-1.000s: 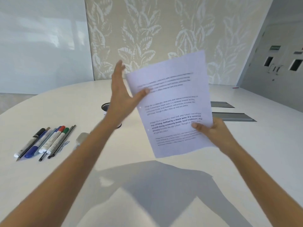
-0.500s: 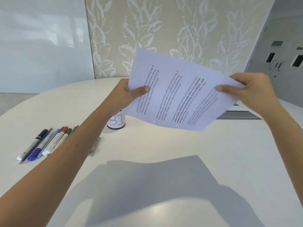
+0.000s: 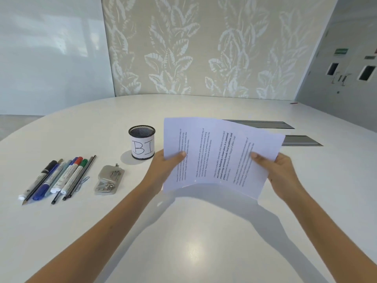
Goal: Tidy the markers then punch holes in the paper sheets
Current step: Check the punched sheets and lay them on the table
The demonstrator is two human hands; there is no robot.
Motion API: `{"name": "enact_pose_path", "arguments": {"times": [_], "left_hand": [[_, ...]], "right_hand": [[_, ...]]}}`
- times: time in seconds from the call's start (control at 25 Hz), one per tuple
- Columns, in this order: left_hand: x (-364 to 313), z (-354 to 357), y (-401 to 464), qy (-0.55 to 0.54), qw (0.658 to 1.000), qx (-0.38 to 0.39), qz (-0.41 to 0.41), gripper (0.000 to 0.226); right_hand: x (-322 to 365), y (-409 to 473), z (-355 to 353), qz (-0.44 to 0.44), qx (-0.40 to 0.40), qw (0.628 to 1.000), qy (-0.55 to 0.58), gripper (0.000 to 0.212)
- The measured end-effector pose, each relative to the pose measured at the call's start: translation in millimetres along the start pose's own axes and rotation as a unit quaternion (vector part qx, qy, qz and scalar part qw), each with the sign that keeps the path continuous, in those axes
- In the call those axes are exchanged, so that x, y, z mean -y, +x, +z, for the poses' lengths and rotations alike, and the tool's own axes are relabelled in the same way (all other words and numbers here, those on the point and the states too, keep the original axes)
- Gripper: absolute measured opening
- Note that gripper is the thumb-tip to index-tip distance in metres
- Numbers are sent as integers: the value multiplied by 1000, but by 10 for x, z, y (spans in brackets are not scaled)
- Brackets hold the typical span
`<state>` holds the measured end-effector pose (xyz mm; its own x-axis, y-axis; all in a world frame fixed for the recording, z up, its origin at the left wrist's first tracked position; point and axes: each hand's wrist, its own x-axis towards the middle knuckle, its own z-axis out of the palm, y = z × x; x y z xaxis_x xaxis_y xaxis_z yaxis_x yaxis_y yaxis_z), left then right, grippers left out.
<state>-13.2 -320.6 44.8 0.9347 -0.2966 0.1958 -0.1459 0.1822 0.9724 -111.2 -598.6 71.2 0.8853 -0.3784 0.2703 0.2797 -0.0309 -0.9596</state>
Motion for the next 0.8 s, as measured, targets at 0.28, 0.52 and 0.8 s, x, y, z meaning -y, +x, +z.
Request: {"name": "enact_pose_path", "arguments": {"times": [0.28, 0.52, 0.8], "left_hand": [[71, 39, -76, -18, 1000, 4, -26, 17], [127, 110, -184, 1, 999, -33, -14, 14], [-473, 107, -74, 80, 991, 59, 91, 15]], "right_hand": [[-157, -124, 14, 13, -6, 1000, 24, 29], [-192, -245, -22, 31, -34, 999, 8, 25], [752, 23, -46, -239, -151, 906, -316, 83]]}}
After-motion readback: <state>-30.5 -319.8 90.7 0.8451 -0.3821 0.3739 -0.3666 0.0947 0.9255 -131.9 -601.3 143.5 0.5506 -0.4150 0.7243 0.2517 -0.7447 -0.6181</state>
